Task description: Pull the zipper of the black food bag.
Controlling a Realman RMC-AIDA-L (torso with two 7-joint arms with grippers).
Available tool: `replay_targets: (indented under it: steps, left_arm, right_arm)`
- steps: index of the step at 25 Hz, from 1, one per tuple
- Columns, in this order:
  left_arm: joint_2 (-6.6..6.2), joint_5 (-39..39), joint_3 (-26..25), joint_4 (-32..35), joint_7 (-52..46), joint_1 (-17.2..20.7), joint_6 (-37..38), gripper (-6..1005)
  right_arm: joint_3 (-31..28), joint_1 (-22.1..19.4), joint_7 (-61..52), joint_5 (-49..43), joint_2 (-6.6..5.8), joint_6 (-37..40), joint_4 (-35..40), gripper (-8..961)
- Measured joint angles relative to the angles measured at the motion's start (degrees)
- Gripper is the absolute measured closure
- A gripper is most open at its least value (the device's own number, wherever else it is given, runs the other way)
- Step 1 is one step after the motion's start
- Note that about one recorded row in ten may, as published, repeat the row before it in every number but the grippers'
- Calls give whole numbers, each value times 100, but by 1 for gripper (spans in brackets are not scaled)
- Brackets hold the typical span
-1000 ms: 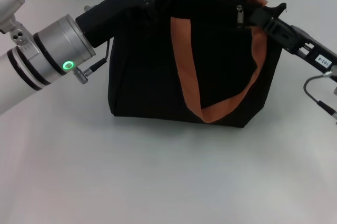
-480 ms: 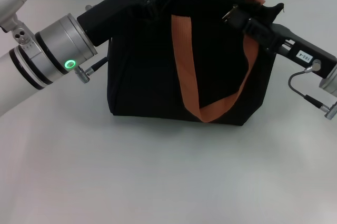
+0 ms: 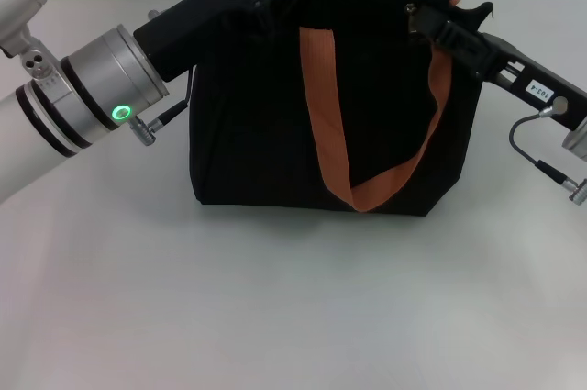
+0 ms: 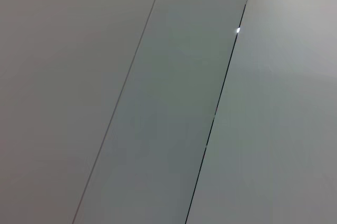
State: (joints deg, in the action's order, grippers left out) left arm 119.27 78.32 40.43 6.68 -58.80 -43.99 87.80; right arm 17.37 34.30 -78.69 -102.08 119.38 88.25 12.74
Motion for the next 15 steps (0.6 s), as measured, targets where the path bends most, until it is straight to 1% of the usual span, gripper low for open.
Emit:
replay_targets:
  steps: [1,8,15]
  left_arm:
    - [0,-1,0,0,3,-1,-1,975]
    - [0,-1,0,0,9,-6,-1,974]
    - [0,-3,0,0,10,-10,-3,972]
  right_arm:
    - [74,49,-205,-5,-4,-22,21,709]
    - [209,161,-369,-13,-3,-169,37,712]
    - [406,209,-510,-14,-1,-4,46,714]
